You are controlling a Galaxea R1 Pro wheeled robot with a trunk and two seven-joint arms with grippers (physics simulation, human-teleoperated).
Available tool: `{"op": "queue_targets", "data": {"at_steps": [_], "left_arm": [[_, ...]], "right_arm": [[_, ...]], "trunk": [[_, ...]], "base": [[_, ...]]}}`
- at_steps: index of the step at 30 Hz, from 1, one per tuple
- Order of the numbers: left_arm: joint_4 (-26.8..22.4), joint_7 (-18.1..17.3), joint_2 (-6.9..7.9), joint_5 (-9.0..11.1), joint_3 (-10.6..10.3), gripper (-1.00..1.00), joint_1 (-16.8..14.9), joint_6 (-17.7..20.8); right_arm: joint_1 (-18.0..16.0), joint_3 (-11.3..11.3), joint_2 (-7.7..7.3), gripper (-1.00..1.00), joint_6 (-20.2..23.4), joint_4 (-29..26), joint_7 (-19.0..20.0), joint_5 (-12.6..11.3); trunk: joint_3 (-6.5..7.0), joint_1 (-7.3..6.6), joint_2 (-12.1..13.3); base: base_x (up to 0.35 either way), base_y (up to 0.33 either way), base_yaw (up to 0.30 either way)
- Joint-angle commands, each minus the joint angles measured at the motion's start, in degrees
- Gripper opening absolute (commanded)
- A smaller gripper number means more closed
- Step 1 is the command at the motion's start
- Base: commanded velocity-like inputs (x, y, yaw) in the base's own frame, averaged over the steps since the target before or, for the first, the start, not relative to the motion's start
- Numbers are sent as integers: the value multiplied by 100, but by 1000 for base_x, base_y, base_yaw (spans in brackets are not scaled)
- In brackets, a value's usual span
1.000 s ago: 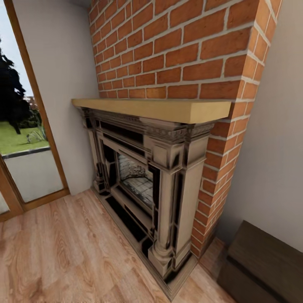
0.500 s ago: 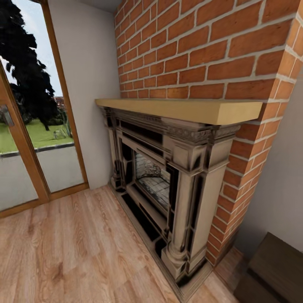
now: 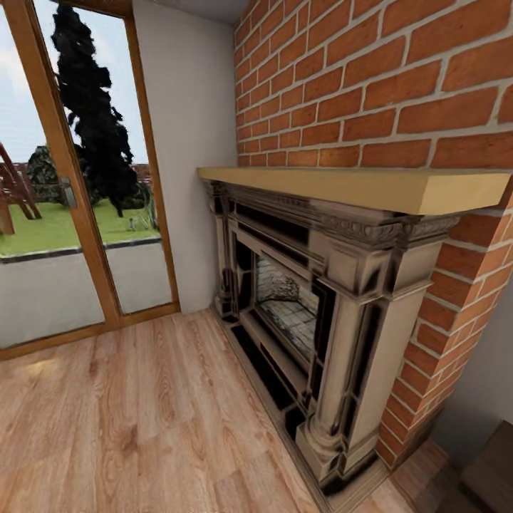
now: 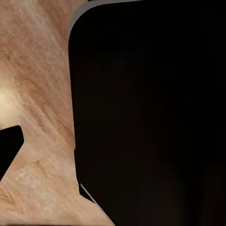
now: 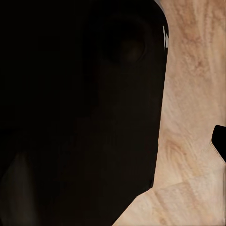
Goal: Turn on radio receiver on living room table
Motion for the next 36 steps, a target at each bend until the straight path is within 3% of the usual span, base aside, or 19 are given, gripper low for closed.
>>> {"op": "queue_targets", "data": {"at_steps": [1, 36], "left_arm": [[-1, 0, 0, 0, -1, 100, 1, 0], [2, 0, 0, 0, -2, 100, 2, 0]], "right_arm": [[1, 0, 0, 100, 0, 0, 0, 0], [4, 0, 3, 100, 0, 0, 0, 2]], "trunk": [[0, 0, 0], [0, 0, 0]], "base": [[0, 0, 274], [0, 0, 274]]}}
